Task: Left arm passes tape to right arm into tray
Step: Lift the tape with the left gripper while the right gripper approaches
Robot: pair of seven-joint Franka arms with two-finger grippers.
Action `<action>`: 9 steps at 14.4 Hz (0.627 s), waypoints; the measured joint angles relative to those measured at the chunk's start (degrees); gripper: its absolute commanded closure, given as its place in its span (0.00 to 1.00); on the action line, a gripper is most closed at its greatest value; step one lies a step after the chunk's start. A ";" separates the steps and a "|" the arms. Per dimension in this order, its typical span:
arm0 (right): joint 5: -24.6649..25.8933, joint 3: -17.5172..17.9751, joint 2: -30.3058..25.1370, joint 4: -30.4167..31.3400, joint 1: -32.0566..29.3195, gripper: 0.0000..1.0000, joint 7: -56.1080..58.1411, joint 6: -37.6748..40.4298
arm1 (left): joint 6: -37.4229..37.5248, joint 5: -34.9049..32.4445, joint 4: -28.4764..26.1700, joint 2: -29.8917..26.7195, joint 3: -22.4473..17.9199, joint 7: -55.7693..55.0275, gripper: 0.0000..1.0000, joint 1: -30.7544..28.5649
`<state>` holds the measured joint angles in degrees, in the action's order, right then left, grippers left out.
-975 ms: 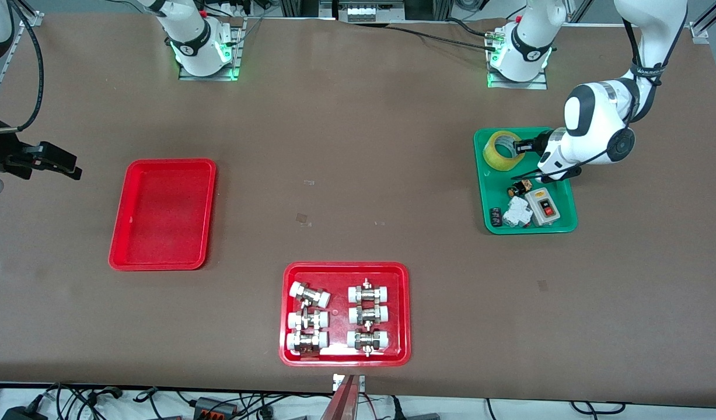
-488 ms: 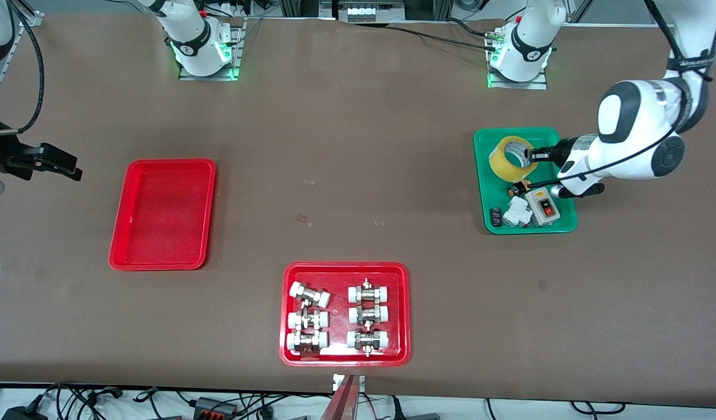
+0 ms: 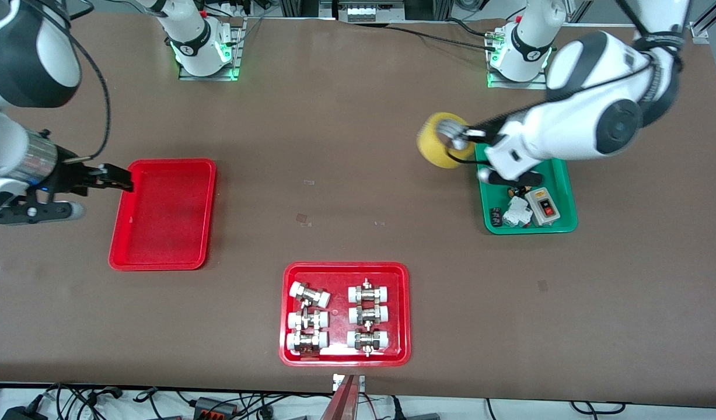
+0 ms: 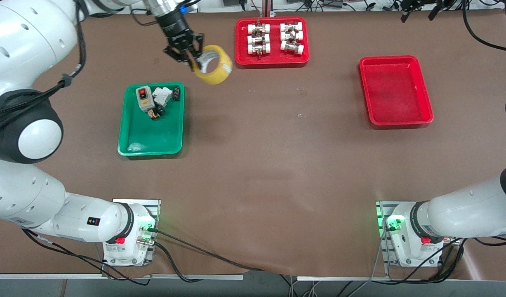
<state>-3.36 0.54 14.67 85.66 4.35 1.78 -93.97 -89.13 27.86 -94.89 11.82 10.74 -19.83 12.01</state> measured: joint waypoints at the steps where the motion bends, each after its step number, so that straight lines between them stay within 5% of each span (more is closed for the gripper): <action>1: -2.63 0.05 0.06 0.00 0.77 0.00 0.00 0.01 | -0.01 2.53 2.11 0.59 0.04 -0.60 0.99 2.06; 9: -30.31 0.34 1.91 -0.12 13.69 0.00 -0.10 -4.66 | -2.64 12.91 15.91 7.35 -0.08 -1.55 0.99 8.75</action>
<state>-33.68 0.88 16.58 85.54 18.03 1.68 -98.63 -91.77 40.77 -78.97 19.17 10.66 -21.38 20.76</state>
